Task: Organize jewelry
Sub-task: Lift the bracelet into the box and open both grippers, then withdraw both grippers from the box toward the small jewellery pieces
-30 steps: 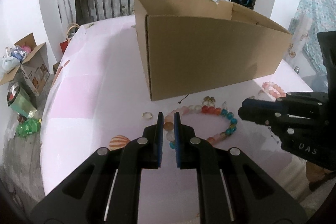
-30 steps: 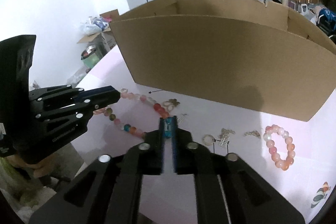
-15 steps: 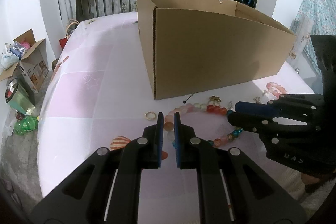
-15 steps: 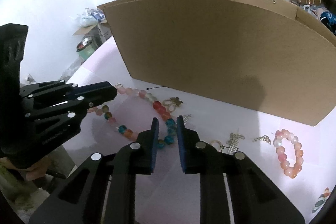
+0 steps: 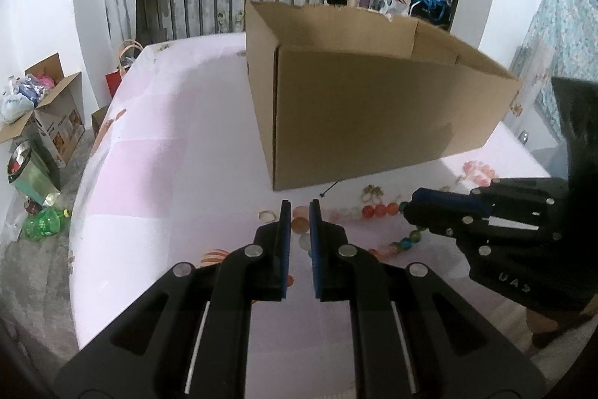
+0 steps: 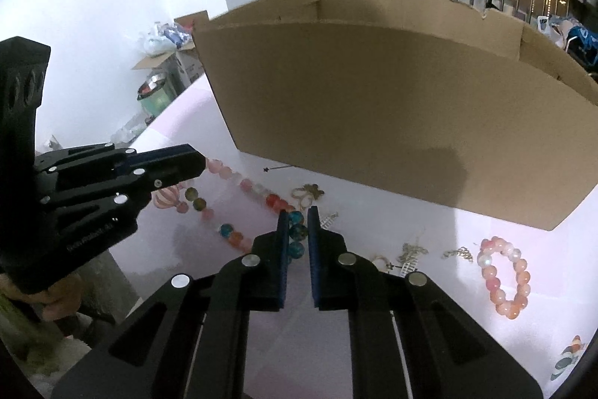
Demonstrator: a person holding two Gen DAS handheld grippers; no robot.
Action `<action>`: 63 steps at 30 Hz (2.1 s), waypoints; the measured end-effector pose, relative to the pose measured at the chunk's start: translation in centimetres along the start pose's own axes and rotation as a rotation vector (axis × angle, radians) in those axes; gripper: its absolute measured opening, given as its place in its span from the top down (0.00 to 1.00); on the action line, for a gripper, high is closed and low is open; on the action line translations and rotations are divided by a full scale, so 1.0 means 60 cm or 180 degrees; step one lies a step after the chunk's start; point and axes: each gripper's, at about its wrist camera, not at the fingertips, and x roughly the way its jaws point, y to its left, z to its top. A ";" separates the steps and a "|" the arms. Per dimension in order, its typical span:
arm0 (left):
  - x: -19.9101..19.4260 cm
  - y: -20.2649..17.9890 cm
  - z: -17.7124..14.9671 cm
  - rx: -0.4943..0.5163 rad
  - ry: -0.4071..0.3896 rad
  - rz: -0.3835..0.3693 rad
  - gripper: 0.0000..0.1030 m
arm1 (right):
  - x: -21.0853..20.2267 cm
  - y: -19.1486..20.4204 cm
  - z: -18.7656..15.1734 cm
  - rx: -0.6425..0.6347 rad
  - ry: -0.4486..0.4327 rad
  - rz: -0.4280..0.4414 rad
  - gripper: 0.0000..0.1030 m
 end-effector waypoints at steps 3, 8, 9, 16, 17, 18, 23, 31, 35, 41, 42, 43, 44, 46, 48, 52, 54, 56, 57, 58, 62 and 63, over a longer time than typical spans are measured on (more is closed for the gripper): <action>-0.027 -0.007 0.009 -0.0005 -0.0093 -0.0033 0.92 | -0.027 0.002 0.002 -0.0025 -0.0103 0.0011 0.90; -0.086 -0.025 0.044 0.0084 -0.0338 -0.0108 0.92 | -0.093 0.003 0.029 -0.0120 -0.0420 0.0014 0.90; -0.105 -0.031 0.060 0.0129 -0.0440 -0.0150 0.92 | -0.110 0.003 0.042 -0.0169 -0.0521 -0.0002 0.90; -0.141 -0.052 0.179 0.0352 -0.0771 -0.0226 0.92 | -0.150 -0.032 0.163 -0.0288 -0.0831 0.0125 0.90; -0.130 -0.051 0.201 0.0364 -0.0740 -0.0206 0.92 | -0.138 -0.044 0.187 -0.0258 -0.0748 0.0169 0.90; -0.113 -0.050 0.222 0.0378 -0.0677 -0.0189 0.92 | -0.126 -0.054 0.205 -0.0229 -0.0661 0.0205 0.90; -0.015 -0.047 0.291 0.0481 -0.0266 -0.0092 0.92 | -0.002 -0.123 0.312 0.0128 0.0216 0.0406 0.90; 0.138 -0.035 0.327 0.0622 0.0515 0.0189 0.91 | 0.160 -0.173 0.345 0.0572 0.1253 0.0515 0.90; 0.160 -0.028 0.327 0.0607 0.0629 0.0223 0.91 | 0.203 -0.181 0.341 0.0710 0.1447 0.0550 0.90; 0.146 -0.021 0.328 0.0523 0.0560 0.0225 0.90 | 0.214 -0.191 0.326 0.0895 0.1496 0.0632 0.88; 0.138 -0.020 0.328 0.0512 0.0525 0.0225 0.89 | 0.209 -0.192 0.325 0.0894 0.1461 0.0621 0.87; 0.134 -0.018 0.332 0.0503 0.0501 0.0222 0.89 | 0.200 -0.192 0.324 0.0875 0.1398 0.0643 0.87; 0.125 -0.016 0.332 0.0487 0.0460 0.0212 0.88 | 0.185 -0.194 0.324 0.0882 0.1306 0.0658 0.86; 0.097 -0.010 0.330 0.0430 0.0335 0.0185 0.82 | 0.155 -0.199 0.321 0.0875 0.1134 0.0688 0.81; 0.066 -0.006 0.327 0.0379 0.0204 0.0141 0.80 | 0.110 -0.201 0.319 0.0830 0.0918 0.0706 0.79; -0.018 0.005 0.301 0.0277 -0.0117 0.0123 0.72 | 0.000 -0.201 0.292 0.0623 0.0413 0.0554 0.69; -0.058 0.011 0.283 0.0230 -0.0258 0.0127 0.70 | -0.051 -0.197 0.271 0.0505 0.0172 0.0492 0.69; -0.088 0.017 0.264 0.0199 -0.0370 0.0137 0.67 | -0.096 -0.192 0.248 0.0422 -0.0032 0.0390 0.69; -0.103 0.019 0.253 0.0189 -0.0422 0.0147 0.65 | -0.117 -0.190 0.234 0.0382 -0.0135 0.0366 0.69; -0.120 0.021 0.239 0.0170 -0.0476 0.0152 0.63 | -0.136 -0.188 0.218 0.0360 -0.0232 0.0335 0.69; -0.155 0.026 0.186 0.0094 -0.0561 0.0122 0.62 | -0.189 -0.188 0.146 0.0300 -0.0441 0.0239 0.69; -0.159 0.026 0.169 0.0076 -0.0559 0.0123 0.60 | -0.195 -0.186 0.125 0.0279 -0.0468 0.0200 0.69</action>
